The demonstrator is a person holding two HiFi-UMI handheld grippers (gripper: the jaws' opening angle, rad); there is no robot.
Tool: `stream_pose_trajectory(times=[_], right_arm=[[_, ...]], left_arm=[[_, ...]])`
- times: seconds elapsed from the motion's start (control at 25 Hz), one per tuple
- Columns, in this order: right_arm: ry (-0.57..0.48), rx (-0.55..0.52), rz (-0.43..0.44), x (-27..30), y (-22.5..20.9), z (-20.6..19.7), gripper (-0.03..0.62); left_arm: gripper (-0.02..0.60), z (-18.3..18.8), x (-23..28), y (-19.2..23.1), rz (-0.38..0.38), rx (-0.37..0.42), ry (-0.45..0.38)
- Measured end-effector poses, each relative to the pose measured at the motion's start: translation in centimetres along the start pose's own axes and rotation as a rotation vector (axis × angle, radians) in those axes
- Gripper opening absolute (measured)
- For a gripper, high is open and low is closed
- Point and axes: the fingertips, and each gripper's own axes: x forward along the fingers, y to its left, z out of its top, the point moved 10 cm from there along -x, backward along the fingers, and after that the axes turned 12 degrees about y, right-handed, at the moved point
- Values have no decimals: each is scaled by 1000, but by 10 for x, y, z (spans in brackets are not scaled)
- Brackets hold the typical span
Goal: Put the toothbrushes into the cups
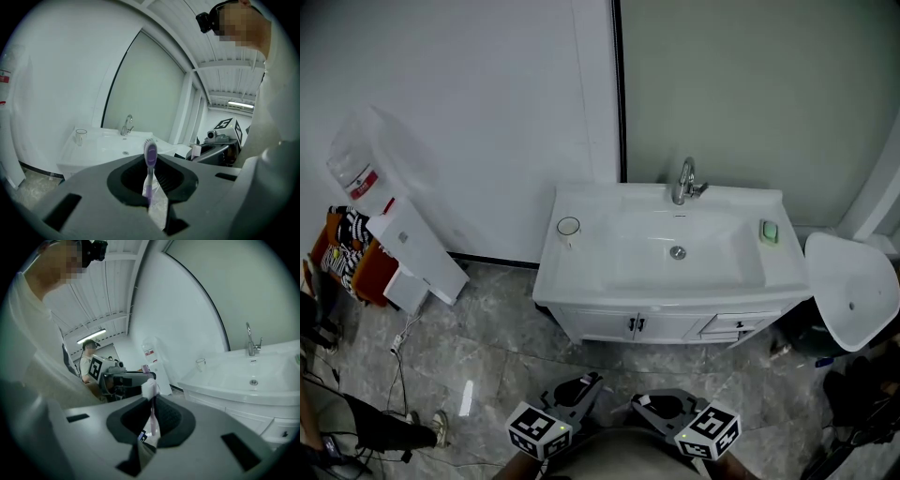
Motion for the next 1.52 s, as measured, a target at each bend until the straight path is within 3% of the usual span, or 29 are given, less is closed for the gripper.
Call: stream_pose_trajectory(times=[0.24, 0.48, 1.0, 1.52], right_arm=[[40, -4, 64, 7, -10, -1, 32], [54, 0, 75, 24, -13, 13, 32], [97, -23, -61, 84, -11, 66, 32], [127, -30, -97, 148, 1, 102, 32]], left_arm=[[51, 5, 2, -1, 45, -28, 6], [51, 5, -5, 20, 73, -50, 23], [51, 22, -14, 119, 8, -29, -25], [51, 21, -38, 194, 10, -42, -81]])
